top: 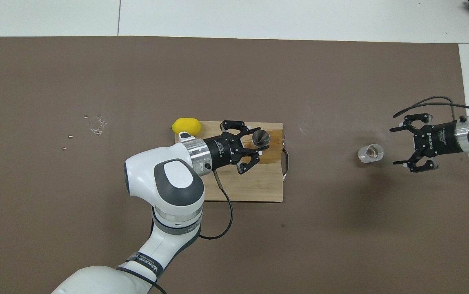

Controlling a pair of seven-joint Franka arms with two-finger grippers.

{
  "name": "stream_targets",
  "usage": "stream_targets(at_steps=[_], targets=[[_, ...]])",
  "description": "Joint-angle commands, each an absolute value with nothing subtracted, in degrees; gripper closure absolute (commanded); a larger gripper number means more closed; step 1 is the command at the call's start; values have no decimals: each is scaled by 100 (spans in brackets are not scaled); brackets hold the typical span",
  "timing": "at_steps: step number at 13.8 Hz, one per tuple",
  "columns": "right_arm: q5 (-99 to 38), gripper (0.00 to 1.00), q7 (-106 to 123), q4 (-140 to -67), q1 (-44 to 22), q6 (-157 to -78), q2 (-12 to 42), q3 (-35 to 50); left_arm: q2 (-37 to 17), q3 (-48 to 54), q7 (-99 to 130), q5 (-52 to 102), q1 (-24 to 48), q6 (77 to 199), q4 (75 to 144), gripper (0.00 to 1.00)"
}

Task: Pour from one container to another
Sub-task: 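Lower the metal cup onto the board while the right gripper grasps the glass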

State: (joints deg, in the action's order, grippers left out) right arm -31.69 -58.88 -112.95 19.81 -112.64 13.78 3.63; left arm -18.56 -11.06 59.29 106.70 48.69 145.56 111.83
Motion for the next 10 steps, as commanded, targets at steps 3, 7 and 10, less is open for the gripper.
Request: stream_targets(at_steps=[3, 7, 10], targets=[[-3673, 0, -5186, -11637, 2153, -11382, 1546, 431, -1934, -1195, 5783, 10837, 4975, 14590, 11162, 100], [-3929, 0, -4561, -11602, 2444, -11399, 1969, 431, -1934, -1195, 5792, 10846, 4975, 14590, 11171, 98], [-4060, 0, -4588, -11566, 2347, -11347, 2092, 439, -1934, -1195, 5792, 10837, 4975, 14599, 11171, 96]])
